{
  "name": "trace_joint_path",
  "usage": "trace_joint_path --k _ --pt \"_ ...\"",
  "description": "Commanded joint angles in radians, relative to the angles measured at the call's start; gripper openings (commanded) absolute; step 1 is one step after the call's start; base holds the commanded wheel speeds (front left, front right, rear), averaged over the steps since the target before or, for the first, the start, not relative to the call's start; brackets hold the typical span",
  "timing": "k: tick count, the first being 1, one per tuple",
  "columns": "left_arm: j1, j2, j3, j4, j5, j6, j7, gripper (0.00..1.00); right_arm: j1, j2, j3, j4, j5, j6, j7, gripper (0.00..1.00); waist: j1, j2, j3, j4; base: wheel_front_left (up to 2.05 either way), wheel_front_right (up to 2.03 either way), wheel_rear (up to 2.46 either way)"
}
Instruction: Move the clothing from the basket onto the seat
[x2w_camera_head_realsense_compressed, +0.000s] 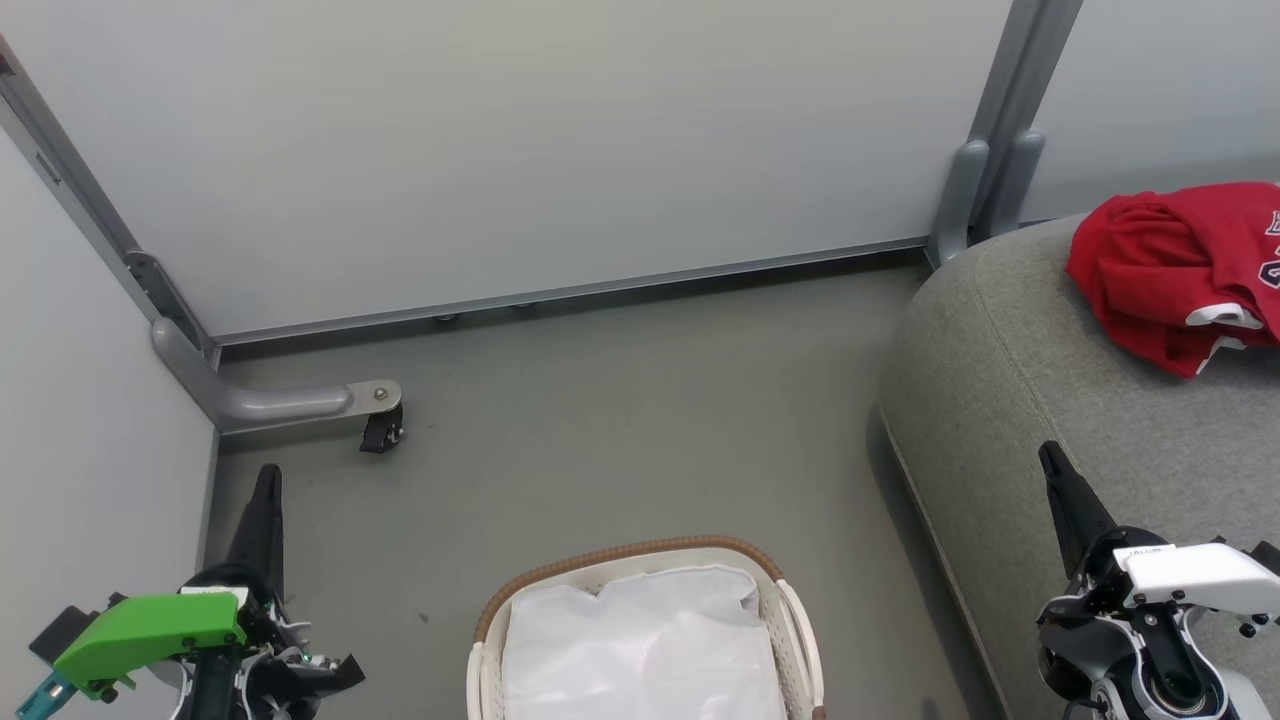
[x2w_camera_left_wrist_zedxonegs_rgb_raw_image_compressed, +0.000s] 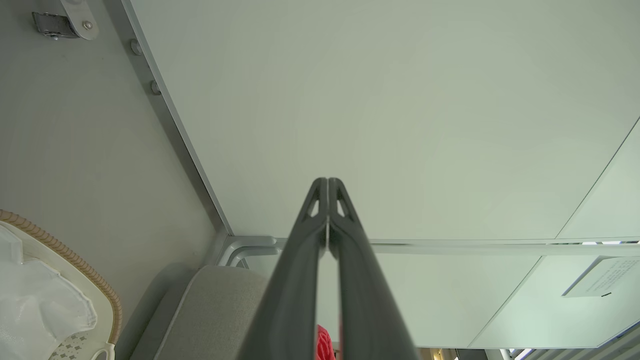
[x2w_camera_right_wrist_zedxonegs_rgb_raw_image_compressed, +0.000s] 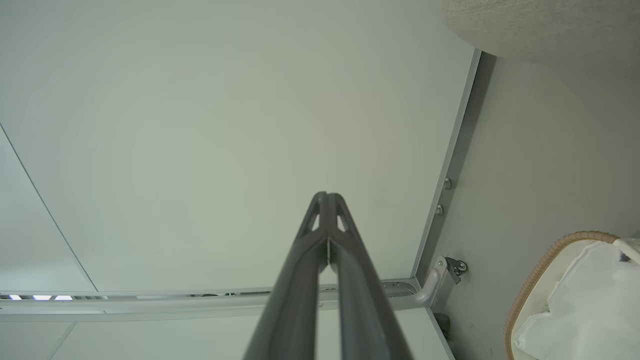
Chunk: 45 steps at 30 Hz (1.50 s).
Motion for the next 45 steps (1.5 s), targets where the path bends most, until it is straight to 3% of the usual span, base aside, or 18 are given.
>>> trace_joint_path --k 1,45 --pt "-0.010 0.003 0.002 -0.002 -0.003 -0.004 0.003 0.00 0.010 -0.006 -0.002 -0.004 0.004 0.000 0.001 0.00 0.0000 0.0000 0.000 0.000 0.00 0.00 0.00" --pt "-0.010 0.003 0.002 -0.002 -0.003 -0.004 0.003 0.00 0.010 -0.006 -0.002 -0.004 0.004 0.000 0.001 0.00 0.0000 0.0000 0.000 0.000 0.00 0.00 0.00"
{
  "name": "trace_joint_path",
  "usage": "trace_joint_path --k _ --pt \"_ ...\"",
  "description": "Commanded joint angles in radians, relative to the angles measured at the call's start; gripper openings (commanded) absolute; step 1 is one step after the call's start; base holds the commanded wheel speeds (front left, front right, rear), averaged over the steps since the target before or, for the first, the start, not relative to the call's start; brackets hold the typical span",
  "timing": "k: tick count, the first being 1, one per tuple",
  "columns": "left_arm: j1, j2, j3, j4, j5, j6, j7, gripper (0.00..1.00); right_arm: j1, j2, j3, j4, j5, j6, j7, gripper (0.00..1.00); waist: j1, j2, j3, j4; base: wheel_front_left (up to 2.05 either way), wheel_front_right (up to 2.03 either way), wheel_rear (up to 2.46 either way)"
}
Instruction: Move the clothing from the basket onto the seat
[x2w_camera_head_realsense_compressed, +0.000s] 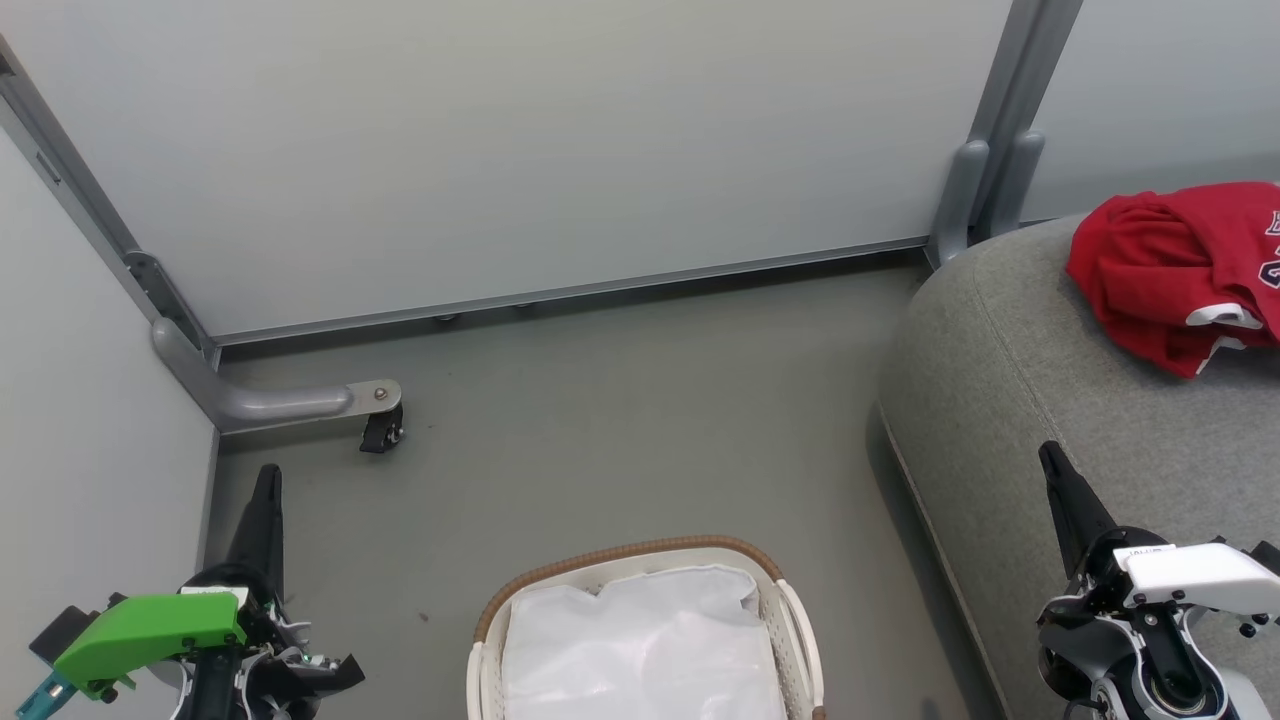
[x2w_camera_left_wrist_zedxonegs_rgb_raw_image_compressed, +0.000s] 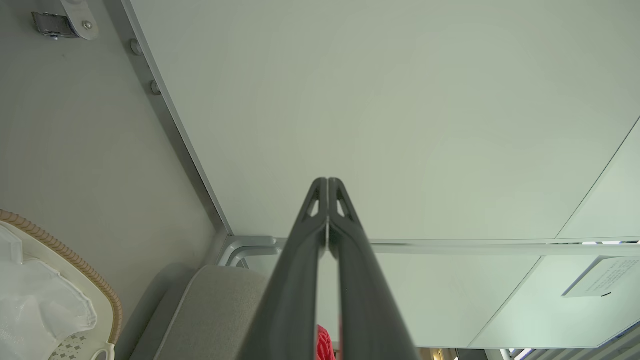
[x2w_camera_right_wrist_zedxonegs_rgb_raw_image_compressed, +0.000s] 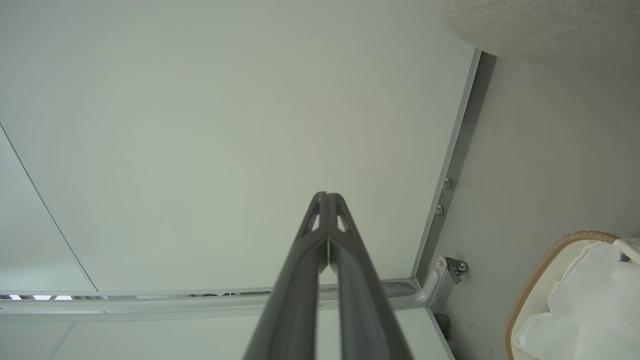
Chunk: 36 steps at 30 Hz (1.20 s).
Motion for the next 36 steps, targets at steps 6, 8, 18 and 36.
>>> trace_joint_path --k 6,8,18,36 --pt "-0.010 0.003 0.002 -0.002 -0.003 -0.004 0.003 0.00 0.010 -0.006 -0.001 -0.004 0.004 0.000 0.001 0.00 0.0000 0.0000 0.000 0.000 0.00 0.00 0.00" --pt "-0.010 0.003 0.002 -0.002 -0.003 -0.004 0.003 0.00 0.010 -0.006 -0.001 -0.004 0.004 0.000 0.001 0.00 0.0000 0.0000 0.000 0.000 0.00 0.00 0.00" --pt "-0.010 0.003 0.002 -0.002 -0.003 -0.004 0.003 0.00 0.010 -0.006 -0.001 -0.004 0.004 0.000 0.001 0.00 0.0000 0.0000 0.000 0.000 0.00 0.00 0.00" --pt "-0.010 0.003 0.002 -0.002 -0.003 -0.004 0.003 0.00 0.010 -0.006 -0.001 -0.004 0.004 0.000 0.001 0.00 0.0000 0.0000 0.000 0.000 0.00 0.00 0.00"
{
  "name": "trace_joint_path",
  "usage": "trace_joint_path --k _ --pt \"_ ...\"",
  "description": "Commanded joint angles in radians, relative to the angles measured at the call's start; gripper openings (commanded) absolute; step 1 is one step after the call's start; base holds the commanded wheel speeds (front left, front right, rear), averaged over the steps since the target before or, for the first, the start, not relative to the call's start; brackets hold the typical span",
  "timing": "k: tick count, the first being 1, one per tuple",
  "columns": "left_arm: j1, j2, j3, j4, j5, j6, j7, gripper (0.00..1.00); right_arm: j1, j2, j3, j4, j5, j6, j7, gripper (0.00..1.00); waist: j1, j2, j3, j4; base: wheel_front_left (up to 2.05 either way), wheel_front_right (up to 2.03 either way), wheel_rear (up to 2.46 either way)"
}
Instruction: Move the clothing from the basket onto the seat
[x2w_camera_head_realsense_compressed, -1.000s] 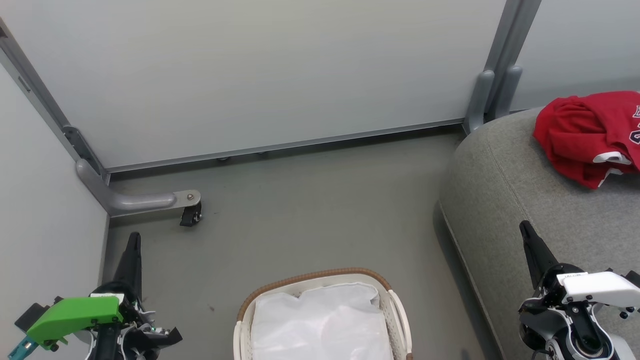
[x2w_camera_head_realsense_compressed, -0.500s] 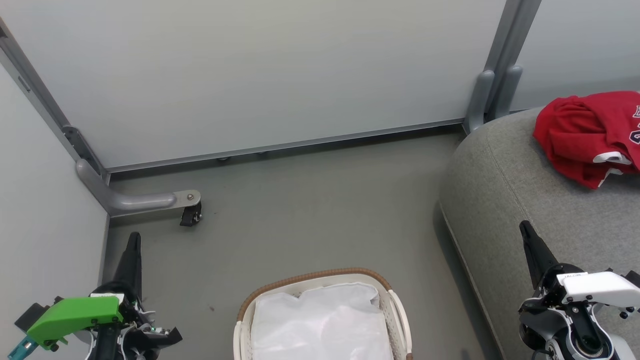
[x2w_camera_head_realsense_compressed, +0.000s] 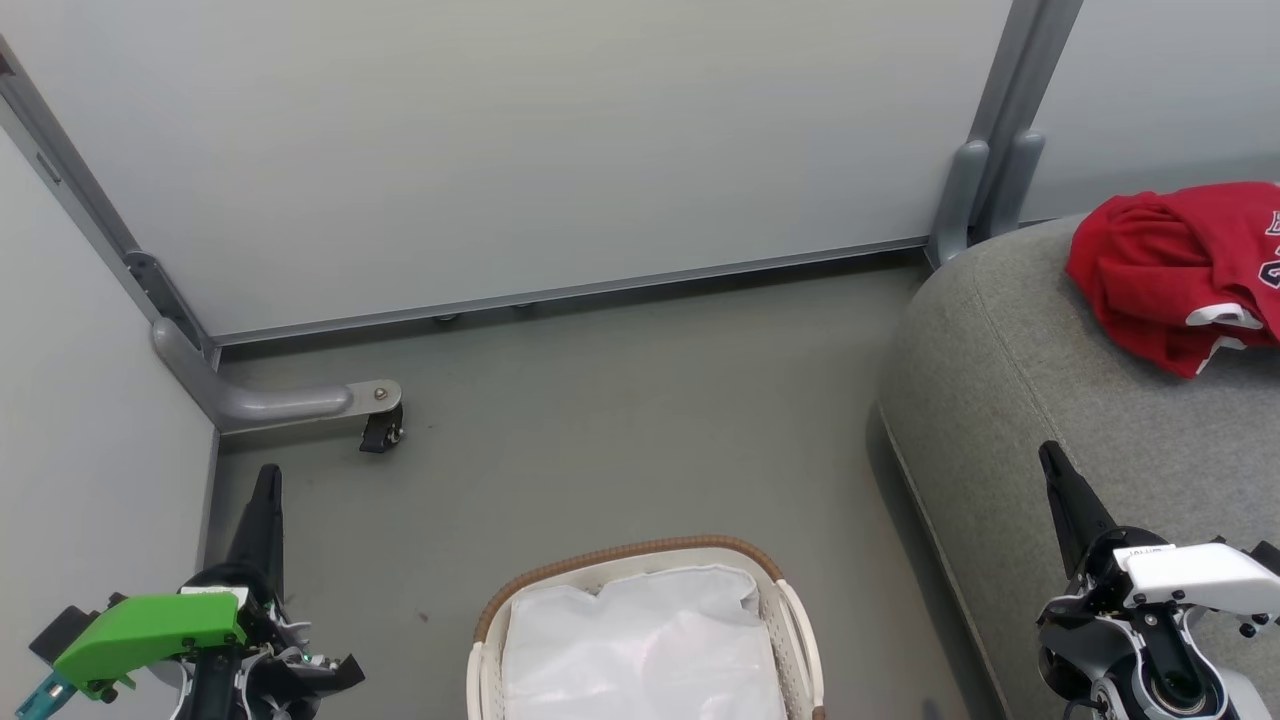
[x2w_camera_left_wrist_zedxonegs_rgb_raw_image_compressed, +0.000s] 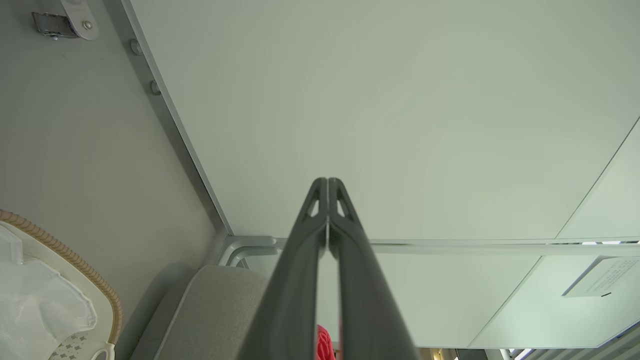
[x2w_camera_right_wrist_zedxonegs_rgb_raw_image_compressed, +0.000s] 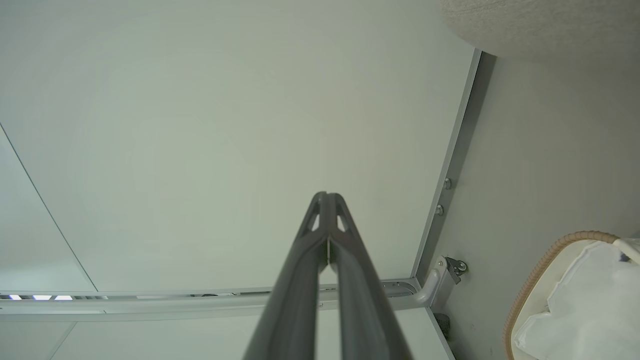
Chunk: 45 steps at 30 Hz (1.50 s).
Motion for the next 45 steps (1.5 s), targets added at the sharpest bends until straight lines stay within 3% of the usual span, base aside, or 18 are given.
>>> trace_joint_path --k 1,45 --pt "-0.010 0.003 0.002 -0.001 -0.003 -0.004 0.003 0.00 0.010 -0.006 -0.001 -0.004 0.004 0.000 0.001 0.00 0.0000 -0.0001 0.000 0.000 0.00 0.00 0.00" --pt "-0.010 0.003 0.002 -0.002 -0.003 -0.004 0.002 0.00 0.011 -0.006 -0.001 -0.004 0.004 0.000 0.001 0.00 0.0000 -0.0001 0.000 0.000 0.00 0.00 0.00"
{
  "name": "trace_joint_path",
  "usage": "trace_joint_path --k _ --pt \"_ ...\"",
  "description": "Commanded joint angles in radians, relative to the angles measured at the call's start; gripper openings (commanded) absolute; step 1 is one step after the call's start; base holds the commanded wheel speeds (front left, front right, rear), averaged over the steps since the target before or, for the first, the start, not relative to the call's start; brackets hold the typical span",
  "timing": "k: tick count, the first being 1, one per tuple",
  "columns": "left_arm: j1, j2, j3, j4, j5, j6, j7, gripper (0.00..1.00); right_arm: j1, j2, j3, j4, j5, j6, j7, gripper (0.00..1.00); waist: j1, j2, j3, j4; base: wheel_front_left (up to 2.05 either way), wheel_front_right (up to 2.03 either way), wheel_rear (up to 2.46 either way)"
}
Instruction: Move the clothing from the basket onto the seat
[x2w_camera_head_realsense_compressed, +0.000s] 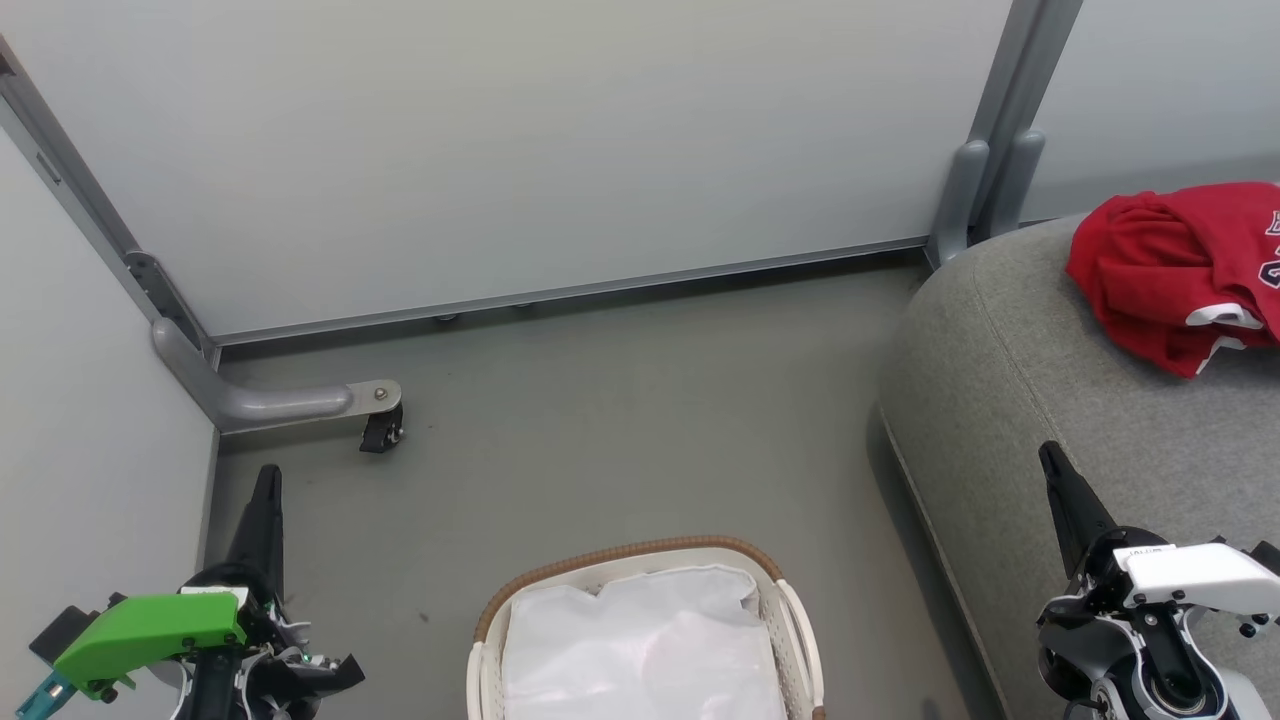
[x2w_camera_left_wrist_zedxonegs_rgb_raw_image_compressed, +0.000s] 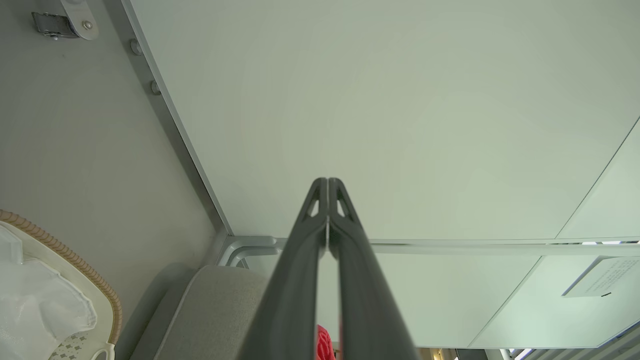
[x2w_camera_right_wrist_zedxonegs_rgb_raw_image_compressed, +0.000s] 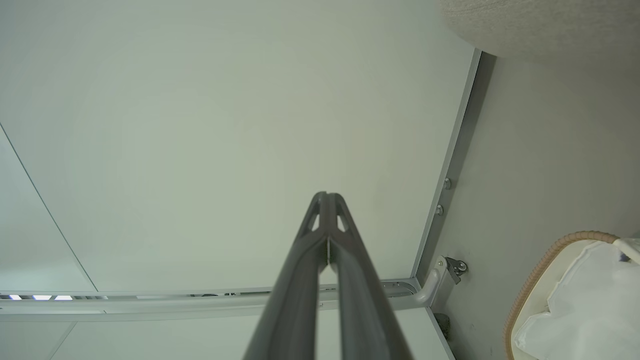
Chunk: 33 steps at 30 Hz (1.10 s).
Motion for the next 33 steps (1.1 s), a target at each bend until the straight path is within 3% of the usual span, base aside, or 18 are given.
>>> trace_joint_path --k 1,33 --pt "-0.010 0.003 0.002 -0.002 -0.003 -0.004 0.002 0.00 0.011 -0.006 -0.001 -0.004 0.004 0.000 0.001 0.00 0.0000 0.0000 0.000 0.000 0.00 0.00 0.00" --pt "-0.010 0.003 0.002 -0.002 -0.003 -0.004 0.002 0.00 0.011 -0.006 -0.001 -0.004 0.004 0.000 0.001 0.00 0.0000 0.0000 0.000 0.000 0.00 0.00 0.00"
